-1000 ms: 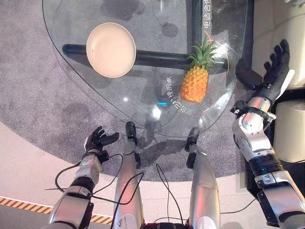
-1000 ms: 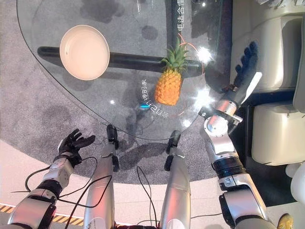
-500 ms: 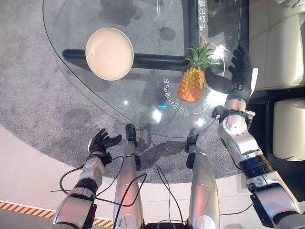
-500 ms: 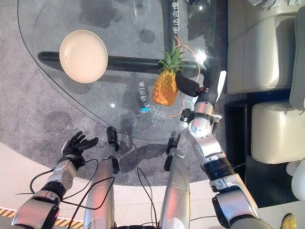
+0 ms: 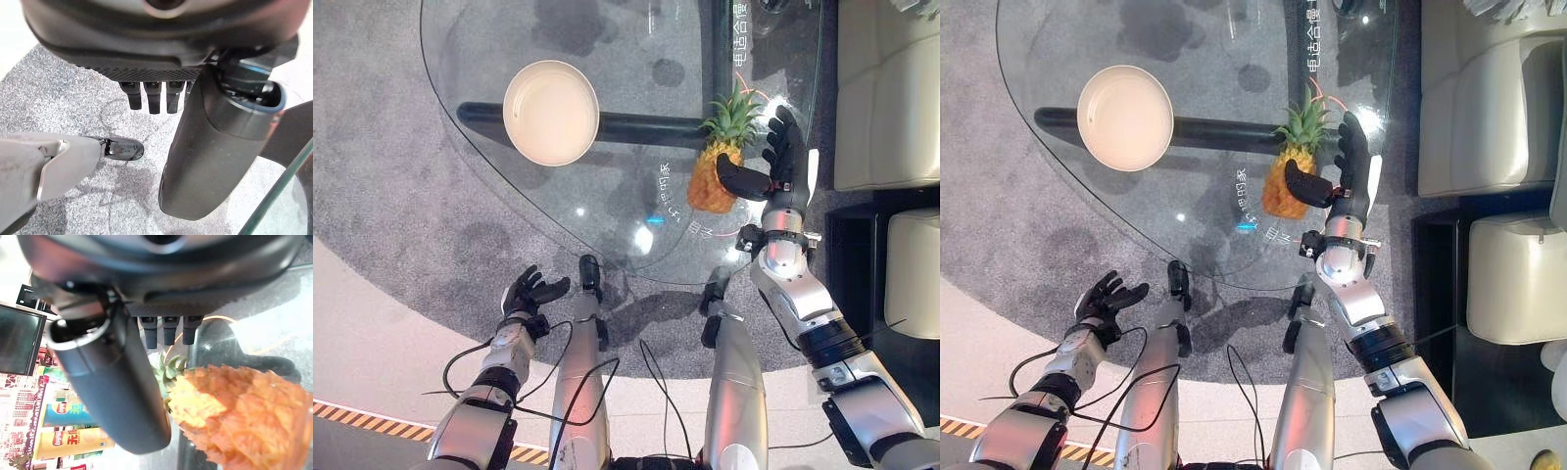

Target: Pick up the fruit to the plate

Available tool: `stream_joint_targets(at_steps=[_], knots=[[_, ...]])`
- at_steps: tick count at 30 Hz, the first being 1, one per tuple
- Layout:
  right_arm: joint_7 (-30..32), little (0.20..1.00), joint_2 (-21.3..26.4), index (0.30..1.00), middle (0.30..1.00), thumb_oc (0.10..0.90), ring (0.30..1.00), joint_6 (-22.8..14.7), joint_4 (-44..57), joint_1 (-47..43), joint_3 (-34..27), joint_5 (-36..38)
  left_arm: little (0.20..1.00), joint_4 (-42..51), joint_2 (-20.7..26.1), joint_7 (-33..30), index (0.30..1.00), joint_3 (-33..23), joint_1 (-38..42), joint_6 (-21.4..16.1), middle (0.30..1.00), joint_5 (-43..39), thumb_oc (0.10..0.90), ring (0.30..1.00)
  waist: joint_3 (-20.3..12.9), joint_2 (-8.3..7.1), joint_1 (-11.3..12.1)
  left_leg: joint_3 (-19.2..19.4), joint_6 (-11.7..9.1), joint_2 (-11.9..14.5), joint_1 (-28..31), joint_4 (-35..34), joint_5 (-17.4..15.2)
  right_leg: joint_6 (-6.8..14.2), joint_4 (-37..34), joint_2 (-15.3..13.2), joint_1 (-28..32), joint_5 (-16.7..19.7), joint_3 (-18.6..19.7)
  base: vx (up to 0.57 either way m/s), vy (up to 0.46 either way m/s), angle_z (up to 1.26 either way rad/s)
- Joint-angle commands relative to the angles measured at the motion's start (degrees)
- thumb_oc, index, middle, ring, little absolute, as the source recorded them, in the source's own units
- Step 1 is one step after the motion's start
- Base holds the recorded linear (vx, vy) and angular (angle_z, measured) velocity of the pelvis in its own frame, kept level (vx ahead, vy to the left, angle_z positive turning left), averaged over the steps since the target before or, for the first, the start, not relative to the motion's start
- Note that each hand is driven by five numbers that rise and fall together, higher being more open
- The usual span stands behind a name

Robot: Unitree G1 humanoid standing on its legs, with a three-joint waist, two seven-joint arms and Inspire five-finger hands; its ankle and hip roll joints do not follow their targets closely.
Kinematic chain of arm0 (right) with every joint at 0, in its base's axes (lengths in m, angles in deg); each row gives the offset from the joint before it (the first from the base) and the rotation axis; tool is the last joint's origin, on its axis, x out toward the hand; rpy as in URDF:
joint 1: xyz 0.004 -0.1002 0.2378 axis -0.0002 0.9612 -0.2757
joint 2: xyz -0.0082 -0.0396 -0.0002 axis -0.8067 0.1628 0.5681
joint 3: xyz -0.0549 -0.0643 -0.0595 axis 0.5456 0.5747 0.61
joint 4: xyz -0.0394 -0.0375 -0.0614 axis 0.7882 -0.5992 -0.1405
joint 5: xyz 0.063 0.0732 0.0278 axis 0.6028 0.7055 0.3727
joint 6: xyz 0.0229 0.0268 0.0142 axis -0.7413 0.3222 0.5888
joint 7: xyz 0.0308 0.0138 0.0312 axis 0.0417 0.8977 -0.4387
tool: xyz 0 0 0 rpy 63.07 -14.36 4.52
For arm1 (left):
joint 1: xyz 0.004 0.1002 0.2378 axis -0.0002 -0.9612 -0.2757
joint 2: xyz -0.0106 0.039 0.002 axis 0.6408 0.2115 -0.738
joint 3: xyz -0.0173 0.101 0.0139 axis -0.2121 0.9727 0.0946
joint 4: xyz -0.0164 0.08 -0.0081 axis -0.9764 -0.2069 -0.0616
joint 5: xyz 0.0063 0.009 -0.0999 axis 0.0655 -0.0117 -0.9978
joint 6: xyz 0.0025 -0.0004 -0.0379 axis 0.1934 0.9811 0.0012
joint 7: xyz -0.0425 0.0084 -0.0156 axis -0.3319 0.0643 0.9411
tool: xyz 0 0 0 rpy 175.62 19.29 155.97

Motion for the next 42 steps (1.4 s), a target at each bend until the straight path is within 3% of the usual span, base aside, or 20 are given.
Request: stream_joint_targets(at_steps=[1, 20, 35, 37, 38, 39, 41, 42], knots=[[-0.01, 0.9, 0.8, 0.9, 0.9, 0.8, 0.9, -2.2, 6.66, -1.61, -1.38, -1.8, 0.9, -0.23, 1.37, -1.29, 0.9, 1.2, -3.84, -1.82, 0.9, -0.51, 0.8, 0.9, -1.32, 1.21, -0.81, -1.25, -1.05, 2.7, -0.21, 4.69, -3.31, 3.0, -4.44, -4.9, -0.67, 5.65, -0.49, 0.0, 0.0, 0.0], [-0.43, 0.9, -0.49, 0.9, 0.9, 0.8, 0.9, 0.29, 3.06, -0.95, 0.73, 4.0, 0.9, -0.28, 1.57, -1.13, 0.9, 2.35, -3.28, -1.32, 0.9, -0.88, 0.8, 0.9, -1.32, 1.44, -0.44, -1.21, -1.17, 2.65, -0.54, 4.44, -2.77, 2.86, -4.32, -4.97, -0.88, 5.76, -0.79, 0.0, 0.0, 0.0], [-0.93, 0.9, -1.88, 0.9, 0.9, 0.8, 0.9, 1.53, 3.96, 0.5, 2.78, 3.92, 0.9, 0.69, 1.61, -1.85, 0.9, 2.47, -2.91, -0.45, 0.9, -0.91, 0.8, 0.9, -1.32, 1.19, -0.47, -1.23, -1.22, 2.85, -1.04, 4.47, -2.37, 2.83, -4.28, -4.89, -1.08, 5.76, -0.76, 0.0, 0.0, 0.0], [-0.93, 0.9, -1.99, 0.9, 0.9, 0.8, 0.9, 1.28, 3.74, 1.42, 3.14, 3.95, 0.9, 0.79, 1.52, -1.96, 0.9, 2.85, -3.6, -0.44, 0.9, -0.98, 0.8, 0.9, -1.32, 1.27, -0.41, -1.32, -1.62, 2.99, 0.42, 4.68, -3.88, 3.43, -3.62, -4.9, 0.15, 4.19, -0.6, 0.03, -0.002, 0.0], [-0.93, 0.9, -1.86, 0.9, 0.9, 0.8, 0.9, 1.28, 3.79, 0.82, 3.0, 3.95, 0.9, 0.87, 1.61, -2.0, 0.9, 2.67, -2.97, -0.45, 0.9, -1.0, 0.8, 0.9, -1.32, 1.22, -0.46, -1.21, -1.22, 2.87, -1.07, 4.34, -2.33, 2.86, -4.3, -4.91, -1.16, 5.77, -0.8, 0.0, -0.005, 0.03], [-0.95, 0.9, -2.13, 0.9, 0.9, 0.8, 0.9, 1.43, 3.5, 1.41, 3.21, 3.94, 0.9, 0.7, 1.56, -1.9, 0.9, 2.81, -3.51, -0.4, 0.9, -0.99, 0.8, 0.9, -1.32, 1.27, -0.39, -1.33, -1.63, 2.97, 0.38, 4.67, -3.85, 3.44, -3.58, -4.87, 0.11, 4.19, -0.63, 0.0, -0.006, 0.03], [-0.85, 0.9, -2.03, 0.9, 0.9, 0.8, 0.9, 1.51, 3.49, 0.89, 3.19, 3.99, 0.9, 0.75, 1.68, -1.86, 0.9, 2.71, -2.93, -0.42, 0.9, -1.12, 0.8, 0.9, -1.32, 1.26, -0.44, -1.24, -1.23, 2.83, -1.1, 4.31, -2.26, 2.86, -4.25, -4.85, -1.2, 5.77, -0.8, 0.0, -0.003, 0.02], [-0.77, 0.9, -2.32, 0.9, 0.9, 0.8, 0.9, 1.63, 3.24, 1.63, 3.44, 4.33, 0.9, 0.58, 1.57, -1.77, 0.9, 2.86, -3.58, -0.47, 0.9, -0.99, 0.8, 0.9, -1.32, 1.28, -0.36, -1.39, -1.65, 2.96, 0.31, 4.75, -3.81, 3.43, -3.43, -4.84, 0.05, 4.15, -0.59, 0.0, 0.0, 0.0]])
